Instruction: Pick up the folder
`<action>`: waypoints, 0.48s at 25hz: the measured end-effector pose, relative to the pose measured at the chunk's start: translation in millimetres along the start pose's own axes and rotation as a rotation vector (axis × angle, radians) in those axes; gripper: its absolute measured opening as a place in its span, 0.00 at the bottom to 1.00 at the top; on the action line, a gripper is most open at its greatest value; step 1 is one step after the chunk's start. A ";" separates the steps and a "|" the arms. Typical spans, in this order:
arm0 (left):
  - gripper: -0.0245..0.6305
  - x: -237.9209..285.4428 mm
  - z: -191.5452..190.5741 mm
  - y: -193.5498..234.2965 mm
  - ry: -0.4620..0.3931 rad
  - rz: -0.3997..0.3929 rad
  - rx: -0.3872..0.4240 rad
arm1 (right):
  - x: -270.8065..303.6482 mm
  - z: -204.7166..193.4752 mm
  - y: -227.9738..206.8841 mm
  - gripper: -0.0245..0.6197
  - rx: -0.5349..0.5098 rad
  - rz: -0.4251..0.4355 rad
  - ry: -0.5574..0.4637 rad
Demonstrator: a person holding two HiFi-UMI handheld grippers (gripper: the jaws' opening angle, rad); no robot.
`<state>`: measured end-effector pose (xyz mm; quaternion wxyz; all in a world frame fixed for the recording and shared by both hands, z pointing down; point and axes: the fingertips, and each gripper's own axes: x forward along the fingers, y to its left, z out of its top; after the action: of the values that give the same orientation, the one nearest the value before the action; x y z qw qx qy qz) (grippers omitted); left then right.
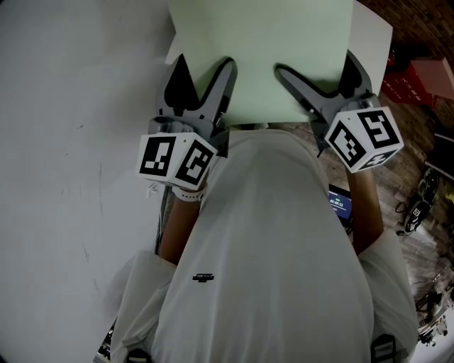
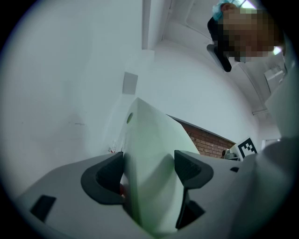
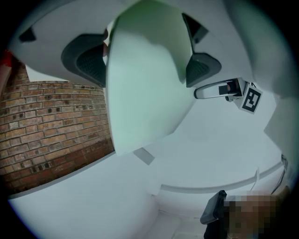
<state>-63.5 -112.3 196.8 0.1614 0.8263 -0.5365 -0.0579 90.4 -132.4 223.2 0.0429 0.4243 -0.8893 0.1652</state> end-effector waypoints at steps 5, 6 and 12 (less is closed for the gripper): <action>0.57 3.1 -1.2 1.8 0.010 -0.010 -0.001 | 1.5 -1.9 -2.0 0.87 0.009 -0.008 0.004; 0.57 3.8 -0.7 2.0 0.010 -0.012 0.001 | 1.7 -1.8 -2.4 0.87 0.010 -0.010 0.004; 0.57 8.8 -0.5 1.5 0.009 -0.013 -0.003 | 3.3 0.7 -6.6 0.87 0.007 -0.011 0.004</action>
<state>-60.9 -120.7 198.5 0.1648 0.8297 -0.5305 -0.0558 93.4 -138.9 224.9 0.0441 0.4289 -0.8863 0.1690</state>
